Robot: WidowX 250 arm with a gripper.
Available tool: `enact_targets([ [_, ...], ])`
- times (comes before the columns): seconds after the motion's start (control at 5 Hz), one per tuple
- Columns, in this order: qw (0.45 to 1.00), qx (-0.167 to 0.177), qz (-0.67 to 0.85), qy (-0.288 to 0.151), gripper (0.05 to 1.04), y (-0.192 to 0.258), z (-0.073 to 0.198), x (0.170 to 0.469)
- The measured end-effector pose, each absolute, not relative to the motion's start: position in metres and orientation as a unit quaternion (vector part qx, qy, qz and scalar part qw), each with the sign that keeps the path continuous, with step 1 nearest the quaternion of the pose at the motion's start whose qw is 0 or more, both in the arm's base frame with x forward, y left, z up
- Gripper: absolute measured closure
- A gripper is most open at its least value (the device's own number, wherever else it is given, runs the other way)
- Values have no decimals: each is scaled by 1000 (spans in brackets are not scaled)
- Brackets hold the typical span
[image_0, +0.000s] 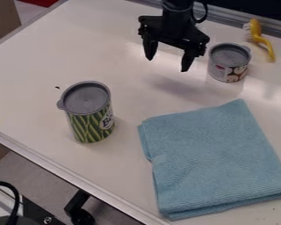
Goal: Move the silver can to the left side of the table
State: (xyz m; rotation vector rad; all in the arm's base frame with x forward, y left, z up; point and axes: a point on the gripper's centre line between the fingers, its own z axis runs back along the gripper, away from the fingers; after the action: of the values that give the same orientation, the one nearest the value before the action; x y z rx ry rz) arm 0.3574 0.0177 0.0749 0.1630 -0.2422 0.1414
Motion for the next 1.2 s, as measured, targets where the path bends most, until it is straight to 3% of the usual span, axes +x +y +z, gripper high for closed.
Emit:
enact_targets([
  [0.2,989,79,78,-99,87,16,62,352],
  [0.6,977,34,202,-53,87,-7,70,343],
  [1.2,942,-13,330,-67,87,-66,88,348],
])
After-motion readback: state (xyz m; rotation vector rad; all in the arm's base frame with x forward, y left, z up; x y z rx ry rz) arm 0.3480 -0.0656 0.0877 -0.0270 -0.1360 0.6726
